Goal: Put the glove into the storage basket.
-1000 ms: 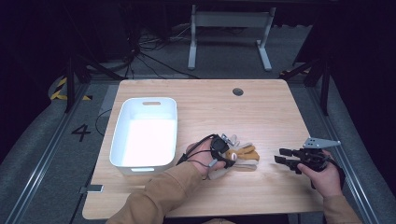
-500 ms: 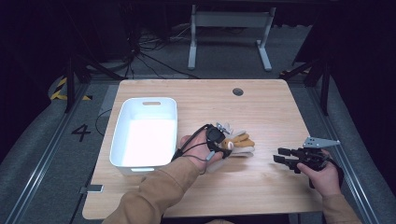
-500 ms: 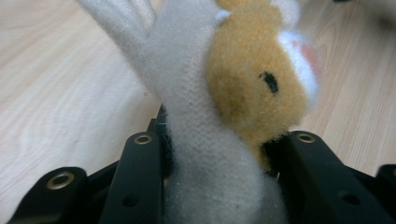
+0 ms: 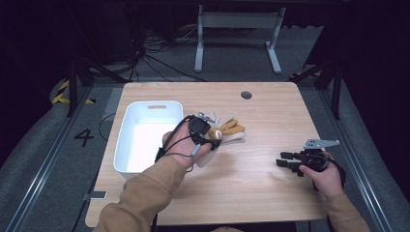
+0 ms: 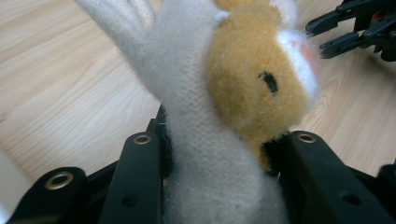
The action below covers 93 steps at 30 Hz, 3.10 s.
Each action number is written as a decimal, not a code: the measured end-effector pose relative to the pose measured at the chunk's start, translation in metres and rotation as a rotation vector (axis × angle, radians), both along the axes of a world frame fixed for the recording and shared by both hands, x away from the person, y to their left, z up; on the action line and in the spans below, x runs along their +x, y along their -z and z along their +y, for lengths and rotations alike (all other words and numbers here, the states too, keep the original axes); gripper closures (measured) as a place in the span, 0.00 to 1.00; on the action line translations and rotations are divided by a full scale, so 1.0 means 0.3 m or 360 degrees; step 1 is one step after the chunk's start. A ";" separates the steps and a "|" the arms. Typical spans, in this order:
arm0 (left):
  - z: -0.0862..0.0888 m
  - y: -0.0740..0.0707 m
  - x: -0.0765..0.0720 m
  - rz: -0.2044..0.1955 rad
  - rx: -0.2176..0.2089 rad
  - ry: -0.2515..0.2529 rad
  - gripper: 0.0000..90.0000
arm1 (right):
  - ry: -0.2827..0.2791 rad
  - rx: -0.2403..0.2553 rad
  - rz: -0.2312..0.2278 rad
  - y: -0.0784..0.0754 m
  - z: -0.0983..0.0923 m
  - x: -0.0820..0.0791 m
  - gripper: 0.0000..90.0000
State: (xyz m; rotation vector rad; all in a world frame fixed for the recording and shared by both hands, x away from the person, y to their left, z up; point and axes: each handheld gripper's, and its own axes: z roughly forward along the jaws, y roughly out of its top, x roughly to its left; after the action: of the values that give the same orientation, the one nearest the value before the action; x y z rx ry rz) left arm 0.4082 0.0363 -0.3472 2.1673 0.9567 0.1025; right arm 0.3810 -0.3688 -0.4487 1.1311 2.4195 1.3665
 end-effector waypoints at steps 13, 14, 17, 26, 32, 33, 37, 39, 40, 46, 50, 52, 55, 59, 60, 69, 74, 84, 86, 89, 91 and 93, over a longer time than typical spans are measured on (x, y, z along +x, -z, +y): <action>0.203 -0.073 -0.035 -0.0046 -0.0061 -0.0257 0.69 | -0.0079 0.0013 0.0011 0.002 0.067 0.075 0.58; 0.231 -0.081 -0.037 -0.0024 -0.0073 -0.0310 0.69 | -0.0092 0.0014 0.0010 0.001 0.076 0.080 0.58; 0.257 -0.087 -0.041 -0.0031 -0.0086 -0.0373 0.69 | -0.0101 0.0014 0.0010 0.000 0.082 0.086 0.58; 0.363 -0.102 -0.044 -0.0012 -0.0102 -0.0570 0.69 | -0.0109 0.0015 0.0018 0.003 0.093 0.094 0.58; 0.404 -0.096 -0.046 -0.0003 -0.0081 -0.0673 0.69 | -0.0114 0.0010 0.0018 0.005 0.100 0.093 0.57; 0.404 -0.096 -0.046 -0.0003 -0.0081 -0.0673 0.69 | -0.0114 0.0010 0.0018 0.005 0.100 0.093 0.57; 0.427 -0.092 -0.040 0.0011 -0.0083 -0.0729 0.69 | -0.0107 0.0008 0.0022 0.004 0.096 0.087 0.57; 0.436 -0.090 -0.034 0.0007 -0.0080 -0.0748 0.69 | -0.0097 0.0010 0.0018 0.004 0.091 0.085 0.57; 0.447 -0.087 -0.026 0.0010 -0.0077 -0.0791 0.69 | -0.0089 0.0013 0.0010 0.003 0.085 0.082 0.57; 0.463 -0.066 -0.001 0.0042 -0.0065 -0.0863 0.69 | -0.0071 0.0013 0.0016 0.006 0.070 0.071 0.57; 0.469 -0.054 0.010 0.0032 -0.0056 -0.0909 0.69 | -0.0052 0.0016 0.0018 0.006 0.059 0.062 0.57; 0.473 -0.050 0.012 0.0037 -0.0042 -0.0921 0.68 | -0.0047 0.0017 0.0016 0.006 0.056 0.061 0.57; 0.485 -0.036 0.015 0.0072 -0.0027 -0.0950 0.68 | -0.0036 0.0025 0.0016 0.007 0.048 0.056 0.57; 0.499 -0.018 0.020 0.0090 -0.0024 -0.0975 0.68 | -0.0025 0.0033 0.0023 0.010 0.045 0.054 0.57; 0.501 -0.013 0.024 0.0097 -0.0022 -0.0978 0.68 | -0.0024 0.0032 0.0030 0.010 0.046 0.053 0.57; 0.515 0.045 0.073 0.0233 0.0007 -0.1081 0.68 | -0.0033 0.0033 0.0019 0.011 0.053 0.053 0.57; 0.494 0.080 0.083 0.0274 -0.0011 -0.1096 0.68 | -0.0034 0.0039 0.0018 0.012 0.048 0.054 0.57; 0.466 0.151 0.109 0.0338 0.0009 -0.1122 0.67 | -0.0044 0.0037 0.0021 0.012 0.052 0.051 0.57; 0.460 0.169 0.119 0.0357 0.0034 -0.1136 0.67 | -0.0048 0.0036 0.0020 0.014 0.052 0.052 0.56; 0.449 0.189 0.132 0.0404 0.0052 -0.1129 0.67 | -0.0048 0.0032 0.0030 0.016 0.054 0.053 0.56; 0.445 0.200 0.141 0.0426 0.0056 -0.1136 0.67 | -0.0051 0.0029 0.0032 0.017 0.055 0.053 0.56; 0.444 0.212 0.151 0.0442 0.0069 -0.1137 0.67 | -0.0058 0.0032 0.0032 0.018 0.058 0.052 0.56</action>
State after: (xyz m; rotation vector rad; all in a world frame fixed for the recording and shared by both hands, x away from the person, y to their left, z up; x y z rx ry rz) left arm 0.4536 0.1693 -0.4107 1.8053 1.8685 0.1650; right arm 0.3967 -0.3513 -0.4540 1.1161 2.4574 1.3996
